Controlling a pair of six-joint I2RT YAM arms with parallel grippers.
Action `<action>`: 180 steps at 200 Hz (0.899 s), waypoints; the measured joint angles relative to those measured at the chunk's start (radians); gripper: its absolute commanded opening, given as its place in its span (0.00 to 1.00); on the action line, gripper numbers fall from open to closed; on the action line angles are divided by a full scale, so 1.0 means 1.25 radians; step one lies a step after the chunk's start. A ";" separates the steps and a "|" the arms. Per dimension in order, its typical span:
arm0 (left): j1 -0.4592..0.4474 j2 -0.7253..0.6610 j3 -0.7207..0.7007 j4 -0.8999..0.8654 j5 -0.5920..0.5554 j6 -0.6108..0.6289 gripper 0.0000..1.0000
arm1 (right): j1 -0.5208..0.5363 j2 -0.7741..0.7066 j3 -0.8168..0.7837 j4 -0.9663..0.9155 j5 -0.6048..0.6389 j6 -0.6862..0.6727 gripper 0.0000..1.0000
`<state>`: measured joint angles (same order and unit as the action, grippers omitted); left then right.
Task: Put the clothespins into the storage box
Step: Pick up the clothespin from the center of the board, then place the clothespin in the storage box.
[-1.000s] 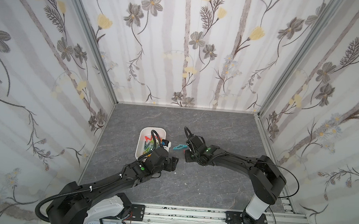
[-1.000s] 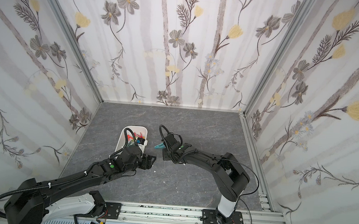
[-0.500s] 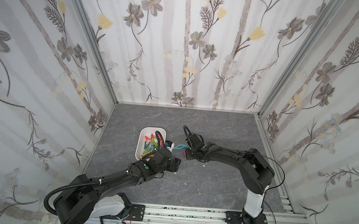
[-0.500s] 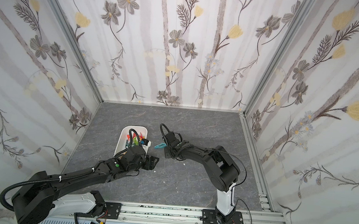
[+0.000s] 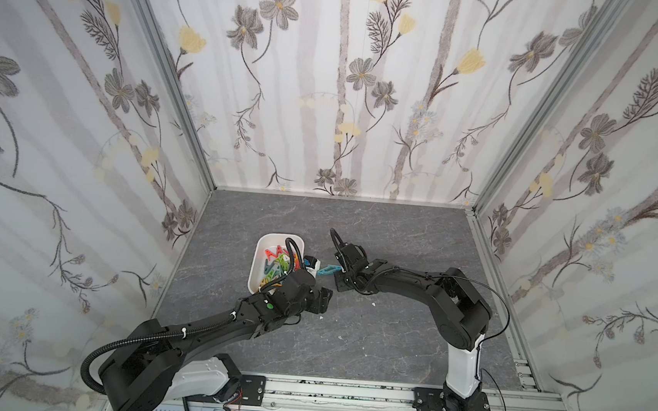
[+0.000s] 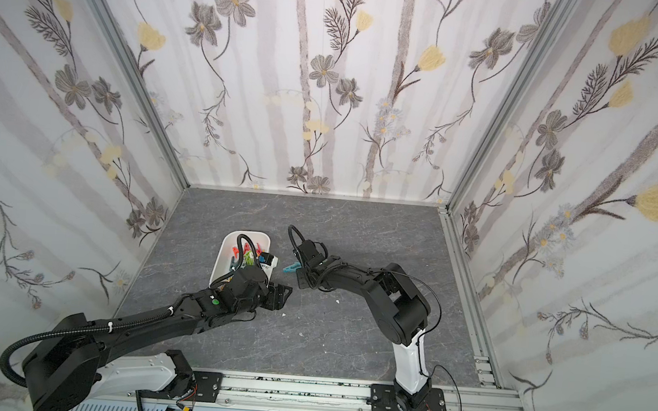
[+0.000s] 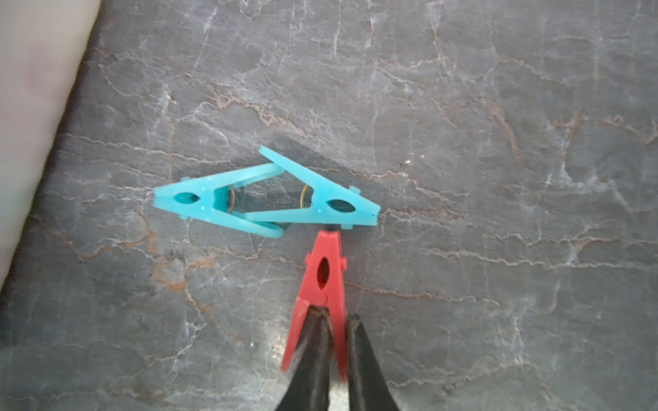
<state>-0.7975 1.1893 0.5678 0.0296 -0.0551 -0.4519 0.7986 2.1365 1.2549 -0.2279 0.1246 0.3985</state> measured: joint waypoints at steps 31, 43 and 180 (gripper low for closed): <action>0.016 -0.025 0.013 -0.017 -0.019 0.000 0.72 | 0.012 -0.037 -0.003 -0.007 -0.007 -0.006 0.10; 0.039 -0.044 0.020 -0.033 -0.027 0.003 0.72 | 0.030 -0.064 -0.004 -0.014 0.002 -0.006 0.09; 0.385 -0.231 0.033 -0.193 -0.105 0.023 0.72 | 0.149 0.075 0.341 -0.030 -0.164 0.087 0.30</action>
<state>-0.3164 0.9009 0.6086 -0.2111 -0.1867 -0.4225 0.9852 2.2303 1.6814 -0.2653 -0.0799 0.5072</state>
